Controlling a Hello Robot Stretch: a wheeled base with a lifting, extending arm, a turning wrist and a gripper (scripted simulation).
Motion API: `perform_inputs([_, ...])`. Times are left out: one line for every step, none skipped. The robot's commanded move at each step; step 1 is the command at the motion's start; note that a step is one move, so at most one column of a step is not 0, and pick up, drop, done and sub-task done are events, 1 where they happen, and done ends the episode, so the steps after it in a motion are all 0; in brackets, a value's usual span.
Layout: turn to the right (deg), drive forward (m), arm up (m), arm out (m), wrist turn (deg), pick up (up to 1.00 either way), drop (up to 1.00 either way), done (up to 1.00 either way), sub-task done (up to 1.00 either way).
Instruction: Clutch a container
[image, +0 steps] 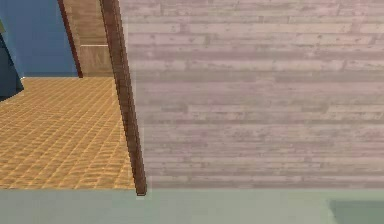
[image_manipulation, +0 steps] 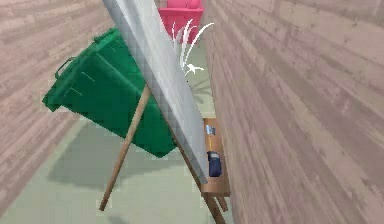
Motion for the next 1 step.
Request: perform_inputs([0.0,0.0,0.0,0.38,0.0,0.0,0.0,0.0,0.0])
